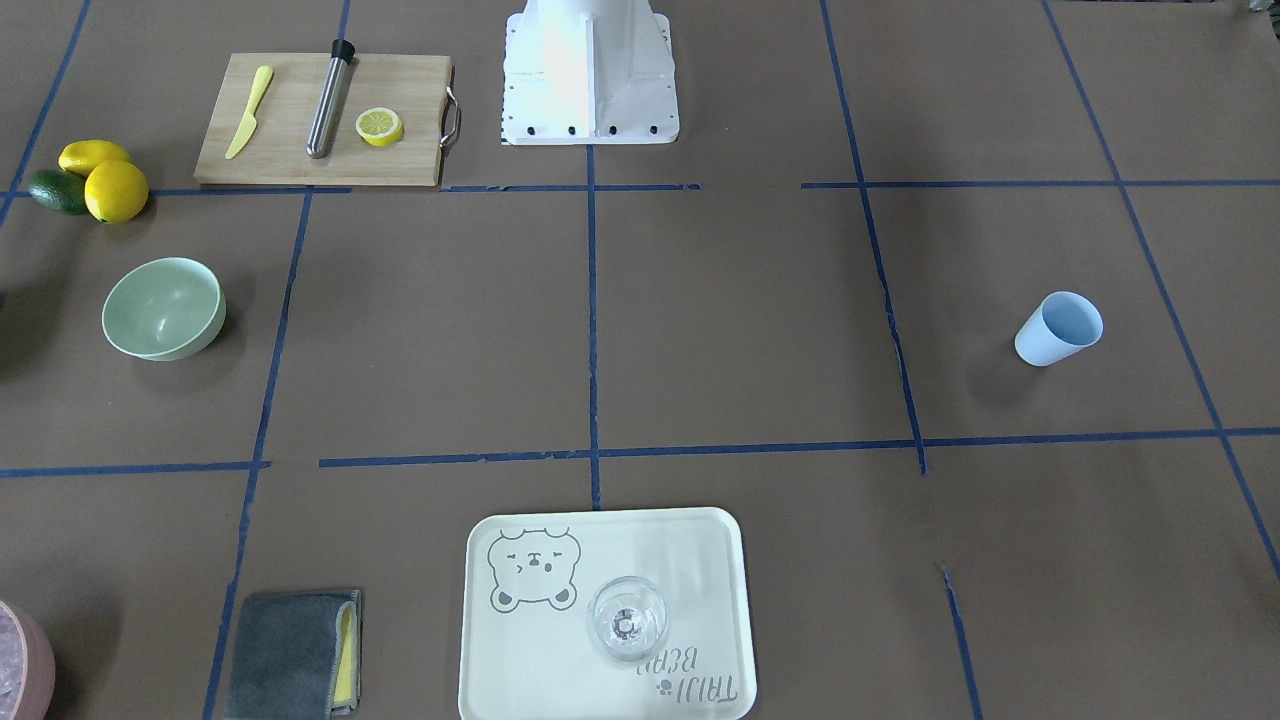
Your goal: Pour ice into bowl
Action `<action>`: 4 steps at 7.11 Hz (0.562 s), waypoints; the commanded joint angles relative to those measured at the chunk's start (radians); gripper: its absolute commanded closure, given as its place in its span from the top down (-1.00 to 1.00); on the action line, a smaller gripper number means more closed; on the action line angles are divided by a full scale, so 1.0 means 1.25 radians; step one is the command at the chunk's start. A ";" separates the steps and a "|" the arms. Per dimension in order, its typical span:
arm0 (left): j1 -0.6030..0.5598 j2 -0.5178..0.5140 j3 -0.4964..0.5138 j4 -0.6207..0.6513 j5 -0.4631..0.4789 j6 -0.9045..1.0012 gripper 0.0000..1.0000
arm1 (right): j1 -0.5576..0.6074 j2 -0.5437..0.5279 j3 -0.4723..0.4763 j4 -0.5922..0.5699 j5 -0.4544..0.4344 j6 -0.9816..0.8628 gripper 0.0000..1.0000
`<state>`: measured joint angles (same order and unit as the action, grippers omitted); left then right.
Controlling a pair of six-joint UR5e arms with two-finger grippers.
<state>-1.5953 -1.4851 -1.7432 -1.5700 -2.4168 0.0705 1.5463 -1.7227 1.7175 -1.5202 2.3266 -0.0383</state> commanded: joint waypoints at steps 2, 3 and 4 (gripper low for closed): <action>0.000 0.001 -0.006 -0.003 0.002 -0.001 1.00 | 0.000 -0.001 0.013 0.004 -0.041 0.001 1.00; 0.000 0.001 -0.006 -0.003 0.002 -0.001 1.00 | 0.000 -0.007 0.002 0.034 -0.052 0.004 1.00; 0.000 0.001 -0.006 -0.003 0.002 0.000 1.00 | 0.000 -0.012 -0.001 0.110 -0.049 0.004 1.00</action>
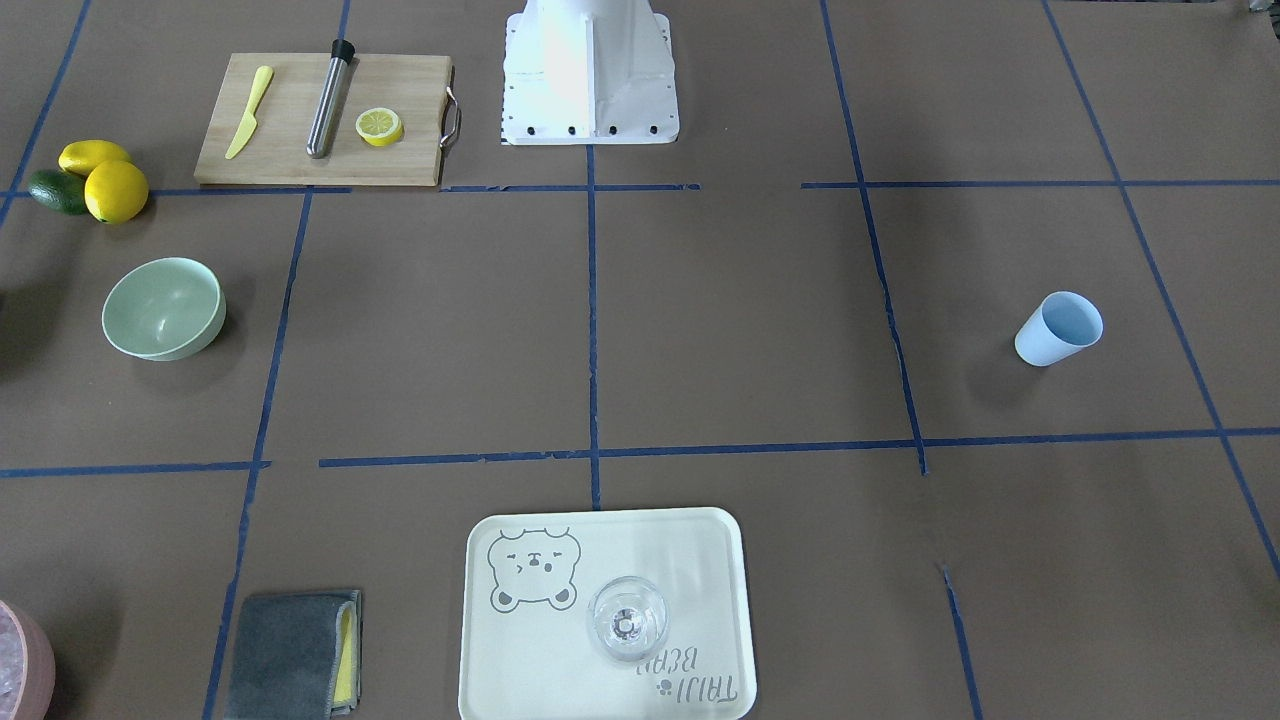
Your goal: Pour ice into bowl
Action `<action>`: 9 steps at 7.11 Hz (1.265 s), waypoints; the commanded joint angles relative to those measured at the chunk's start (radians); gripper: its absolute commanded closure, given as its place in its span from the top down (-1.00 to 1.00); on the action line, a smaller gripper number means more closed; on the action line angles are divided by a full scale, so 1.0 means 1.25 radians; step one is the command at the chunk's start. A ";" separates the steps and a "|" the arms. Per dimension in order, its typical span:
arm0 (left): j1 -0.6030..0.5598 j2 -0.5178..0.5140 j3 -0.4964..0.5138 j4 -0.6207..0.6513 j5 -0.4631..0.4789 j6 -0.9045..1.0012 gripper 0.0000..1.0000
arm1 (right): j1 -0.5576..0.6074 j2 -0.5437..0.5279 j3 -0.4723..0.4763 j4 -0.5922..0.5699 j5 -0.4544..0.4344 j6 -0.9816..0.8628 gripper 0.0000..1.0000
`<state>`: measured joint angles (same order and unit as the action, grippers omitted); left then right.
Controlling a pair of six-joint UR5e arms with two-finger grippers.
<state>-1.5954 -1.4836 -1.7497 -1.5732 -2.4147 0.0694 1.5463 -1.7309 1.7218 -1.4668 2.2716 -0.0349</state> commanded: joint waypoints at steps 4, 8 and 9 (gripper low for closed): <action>0.000 0.003 -0.009 -0.003 -0.001 0.001 1.00 | -0.181 0.011 -0.007 0.387 0.000 0.060 1.00; 0.000 0.003 -0.008 -0.014 -0.001 0.001 1.00 | -0.472 0.015 -0.018 0.555 -0.085 0.419 1.00; 0.001 0.003 -0.008 -0.015 -0.001 0.001 1.00 | -0.483 0.016 -0.043 0.556 -0.099 0.419 0.89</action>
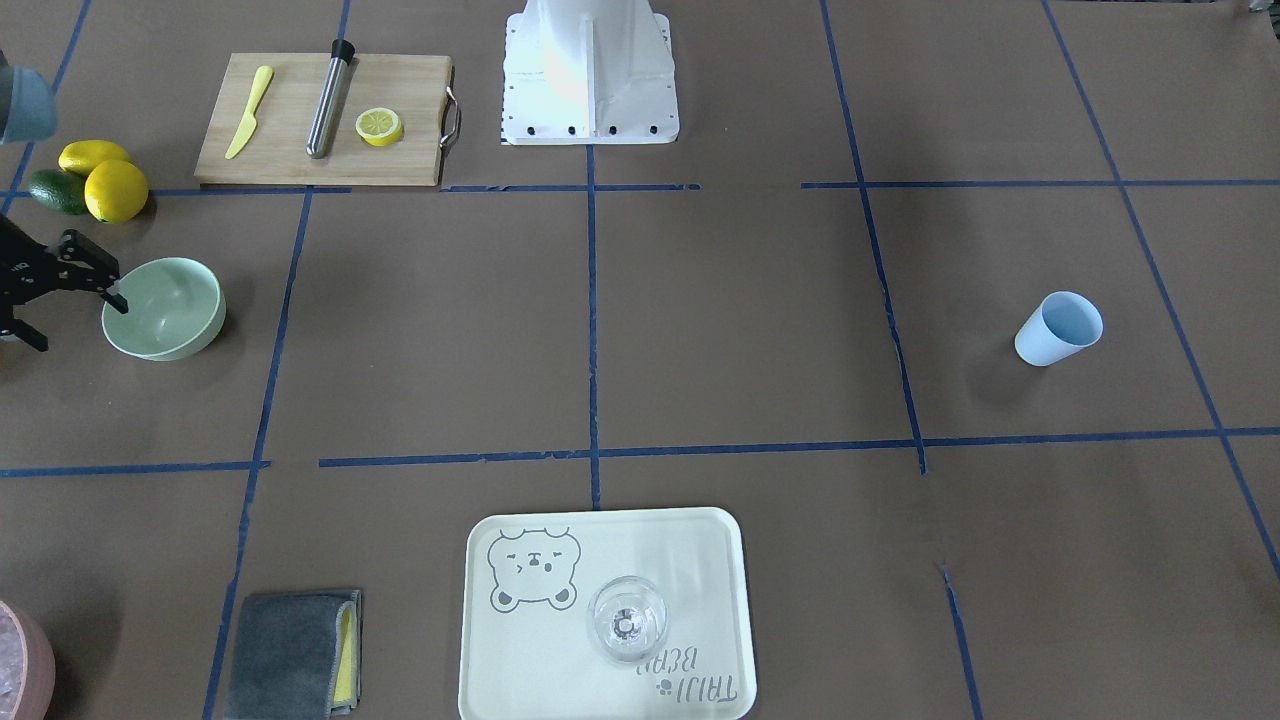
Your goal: Pour ice into bowl
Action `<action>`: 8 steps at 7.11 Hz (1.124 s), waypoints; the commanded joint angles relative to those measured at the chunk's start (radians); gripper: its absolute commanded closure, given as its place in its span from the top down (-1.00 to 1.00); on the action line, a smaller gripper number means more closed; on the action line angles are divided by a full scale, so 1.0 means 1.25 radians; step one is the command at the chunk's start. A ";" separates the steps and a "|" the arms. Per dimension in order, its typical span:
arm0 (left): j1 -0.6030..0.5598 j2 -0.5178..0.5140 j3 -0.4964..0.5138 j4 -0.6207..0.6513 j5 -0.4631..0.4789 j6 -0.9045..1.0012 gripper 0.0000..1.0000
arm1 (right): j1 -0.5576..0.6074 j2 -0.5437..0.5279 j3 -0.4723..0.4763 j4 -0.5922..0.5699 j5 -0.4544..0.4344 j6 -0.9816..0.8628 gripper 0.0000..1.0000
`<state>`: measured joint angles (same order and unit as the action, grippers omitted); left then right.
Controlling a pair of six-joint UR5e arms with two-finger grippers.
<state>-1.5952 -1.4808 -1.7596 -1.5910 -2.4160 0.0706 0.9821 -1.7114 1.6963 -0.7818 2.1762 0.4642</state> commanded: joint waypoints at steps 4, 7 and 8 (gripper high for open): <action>0.001 0.004 0.000 -0.001 -0.001 0.000 1.00 | -0.035 0.000 -0.024 0.008 -0.014 0.020 -1.00; 0.001 0.004 -0.002 -0.002 -0.001 0.000 1.00 | -0.048 0.124 -0.024 0.003 -0.013 0.174 -1.00; 0.001 0.004 -0.002 -0.002 -0.001 0.000 1.00 | -0.079 0.201 -0.026 -0.004 -0.017 0.248 -1.00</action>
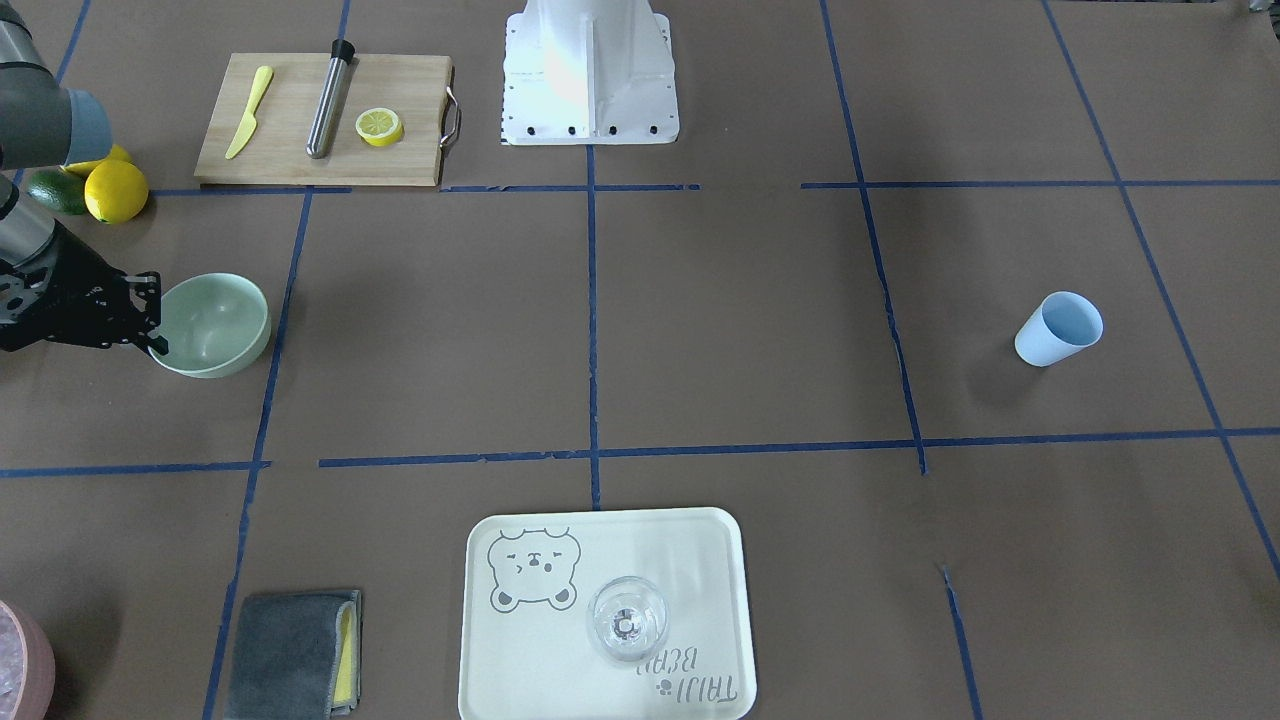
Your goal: Pour ice into bowl
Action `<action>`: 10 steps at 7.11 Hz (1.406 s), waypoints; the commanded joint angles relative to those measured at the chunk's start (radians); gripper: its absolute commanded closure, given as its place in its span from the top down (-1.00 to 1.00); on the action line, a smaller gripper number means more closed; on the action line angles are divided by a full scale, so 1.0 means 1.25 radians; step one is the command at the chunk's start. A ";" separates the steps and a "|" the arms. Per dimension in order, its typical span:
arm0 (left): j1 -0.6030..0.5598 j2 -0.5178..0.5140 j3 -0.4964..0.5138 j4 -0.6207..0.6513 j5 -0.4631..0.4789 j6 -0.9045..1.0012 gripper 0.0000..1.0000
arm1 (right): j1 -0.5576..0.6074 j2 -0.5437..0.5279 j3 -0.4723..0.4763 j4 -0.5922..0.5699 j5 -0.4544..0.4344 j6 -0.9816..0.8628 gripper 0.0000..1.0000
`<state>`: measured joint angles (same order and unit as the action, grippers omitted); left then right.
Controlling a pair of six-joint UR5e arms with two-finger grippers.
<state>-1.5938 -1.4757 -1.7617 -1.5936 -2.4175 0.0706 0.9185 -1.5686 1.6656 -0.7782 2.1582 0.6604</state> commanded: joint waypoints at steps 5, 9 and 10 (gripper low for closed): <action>0.000 0.000 -0.002 0.000 -0.017 0.000 1.00 | -0.290 0.493 -0.023 -0.318 -0.229 0.360 -1.00; 0.000 0.004 -0.001 0.001 -0.028 0.000 1.00 | -0.391 0.803 -0.354 -0.384 -0.316 0.463 -1.00; 0.000 0.004 -0.001 0.001 -0.028 0.000 1.00 | -0.394 0.812 -0.363 -0.384 -0.316 0.478 -0.90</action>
<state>-1.5938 -1.4722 -1.7627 -1.5924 -2.4522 0.0706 0.4377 -0.5945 1.2633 -1.2564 1.7666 1.2328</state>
